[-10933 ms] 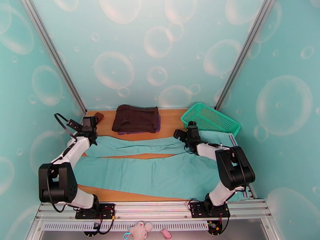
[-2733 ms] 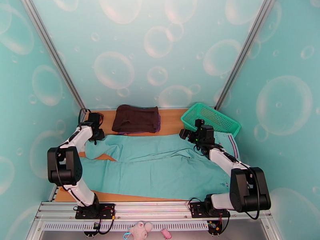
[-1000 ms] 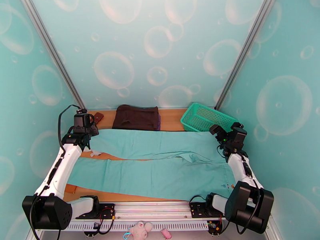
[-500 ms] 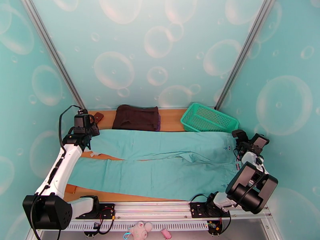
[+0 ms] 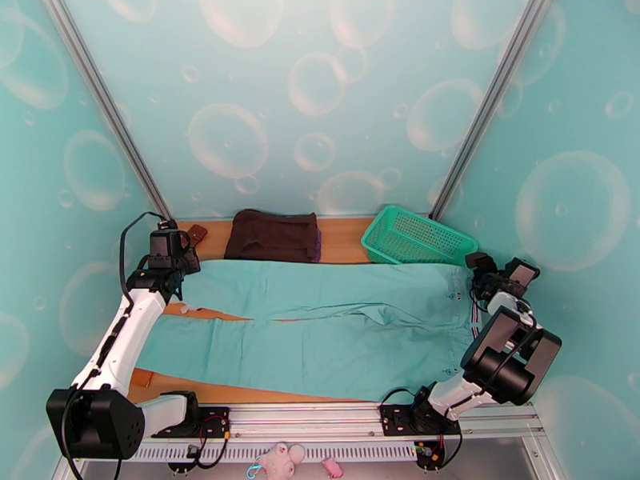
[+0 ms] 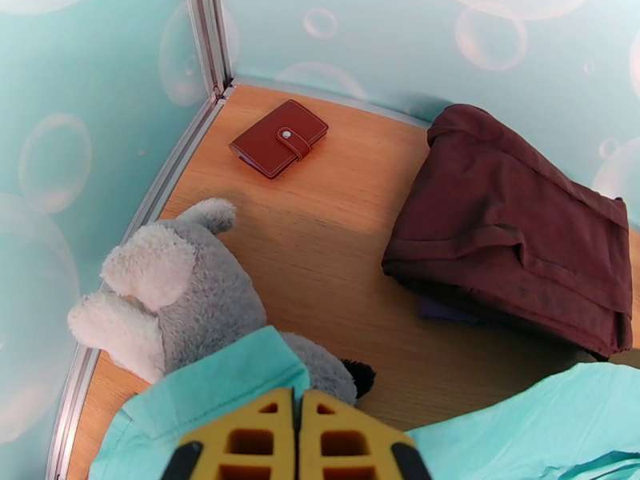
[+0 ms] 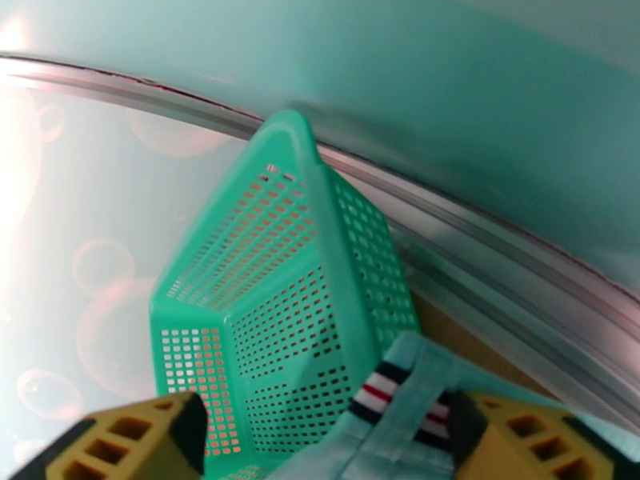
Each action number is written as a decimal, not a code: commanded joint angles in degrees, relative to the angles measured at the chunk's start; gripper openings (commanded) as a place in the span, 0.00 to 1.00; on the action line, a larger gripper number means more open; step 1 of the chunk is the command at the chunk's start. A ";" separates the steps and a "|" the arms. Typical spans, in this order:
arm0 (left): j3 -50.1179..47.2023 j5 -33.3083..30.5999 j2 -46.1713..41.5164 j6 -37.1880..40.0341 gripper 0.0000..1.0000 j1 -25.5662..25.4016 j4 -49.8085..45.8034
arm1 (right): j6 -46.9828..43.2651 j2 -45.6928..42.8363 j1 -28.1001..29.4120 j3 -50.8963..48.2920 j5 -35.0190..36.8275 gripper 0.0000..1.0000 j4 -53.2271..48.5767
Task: Fold and stack the trousers
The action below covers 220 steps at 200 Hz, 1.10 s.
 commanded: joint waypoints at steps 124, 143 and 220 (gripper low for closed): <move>-0.34 2.59 -0.29 1.03 0.00 0.01 1.32 | 0.34 -2.52 -0.66 2.69 -2.98 0.00 1.02; -0.35 2.67 -0.35 1.01 0.00 -0.10 1.24 | 0.53 -3.99 -0.66 2.86 -4.19 0.00 0.73; -0.35 -5.36 -7.22 -2.56 0.00 3.60 1.68 | 0.54 -15.77 -2.69 0.06 -6.02 0.00 1.23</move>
